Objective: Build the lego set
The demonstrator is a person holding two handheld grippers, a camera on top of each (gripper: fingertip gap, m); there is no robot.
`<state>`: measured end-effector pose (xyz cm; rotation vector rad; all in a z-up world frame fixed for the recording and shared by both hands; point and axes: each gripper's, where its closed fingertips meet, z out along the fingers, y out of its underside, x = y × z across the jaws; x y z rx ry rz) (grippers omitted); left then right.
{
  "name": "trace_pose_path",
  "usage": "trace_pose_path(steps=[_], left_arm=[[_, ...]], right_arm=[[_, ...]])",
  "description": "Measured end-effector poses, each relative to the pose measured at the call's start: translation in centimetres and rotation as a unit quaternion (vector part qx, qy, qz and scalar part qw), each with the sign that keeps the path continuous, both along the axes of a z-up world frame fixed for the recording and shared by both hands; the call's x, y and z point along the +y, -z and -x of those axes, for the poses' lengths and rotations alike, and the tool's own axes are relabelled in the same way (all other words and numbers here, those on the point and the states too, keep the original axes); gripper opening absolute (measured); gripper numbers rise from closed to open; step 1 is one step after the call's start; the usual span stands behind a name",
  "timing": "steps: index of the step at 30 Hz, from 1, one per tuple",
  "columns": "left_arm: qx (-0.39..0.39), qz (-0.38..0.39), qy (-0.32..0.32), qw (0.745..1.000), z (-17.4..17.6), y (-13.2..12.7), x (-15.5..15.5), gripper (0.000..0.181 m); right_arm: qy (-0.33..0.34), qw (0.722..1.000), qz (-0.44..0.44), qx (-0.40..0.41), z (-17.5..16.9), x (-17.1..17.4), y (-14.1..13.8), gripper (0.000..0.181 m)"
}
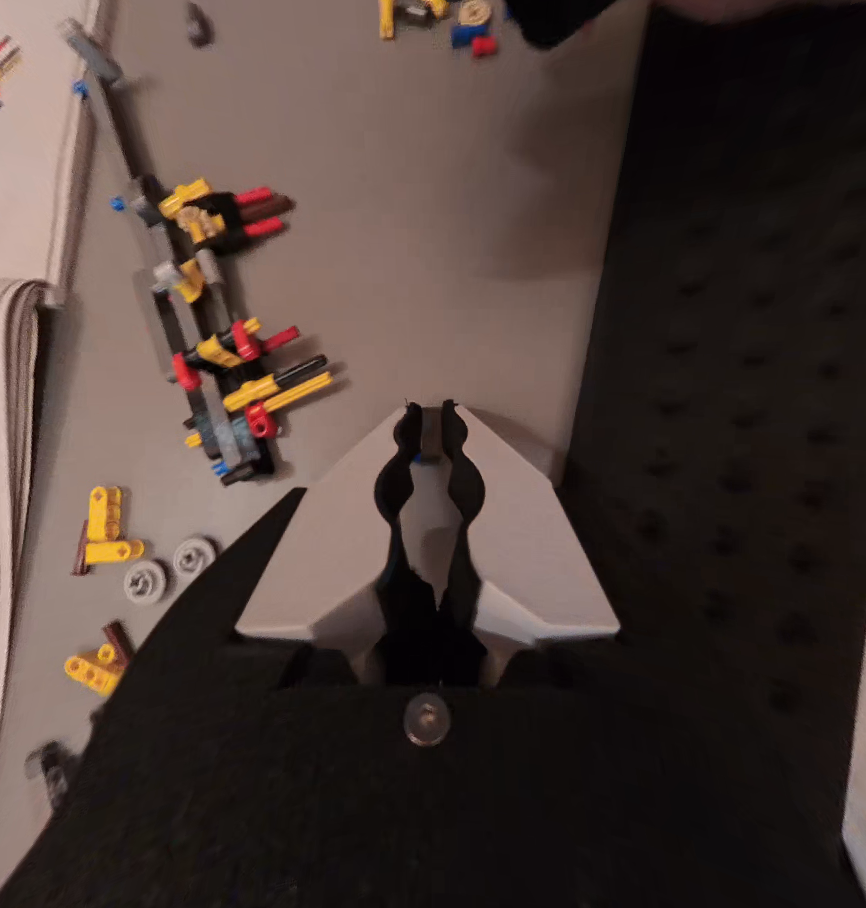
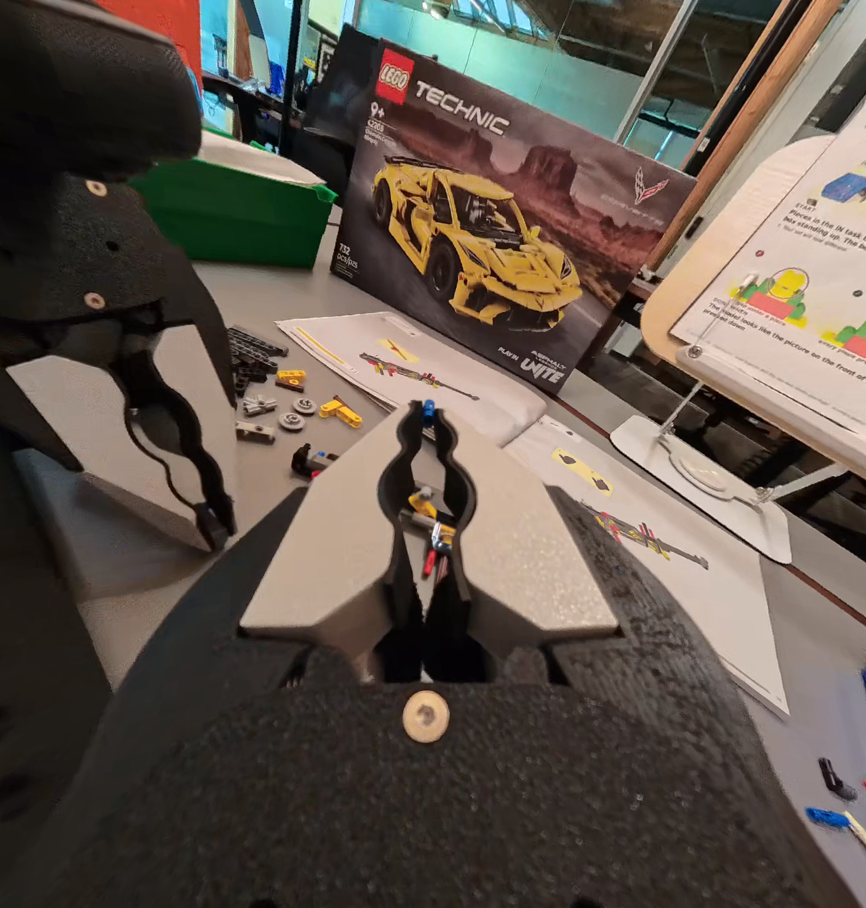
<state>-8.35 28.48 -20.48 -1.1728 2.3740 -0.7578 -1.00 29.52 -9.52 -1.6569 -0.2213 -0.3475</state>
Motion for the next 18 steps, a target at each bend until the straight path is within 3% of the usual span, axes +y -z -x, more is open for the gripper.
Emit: trace_pose_path(steps=[13,18], left_arm=[[0.08,-0.08,0.062,0.992,1.4,0.1,0.6,0.015],[0.078,-0.129,0.127,0.98,1.4,0.3,0.9,0.022]], right_arm=[[-0.029,0.995,-0.01,0.09,-0.4,-0.5,0.1,0.004],[-0.039,0.994,-0.008,0.103,-0.2,-0.5,0.2,0.004]])
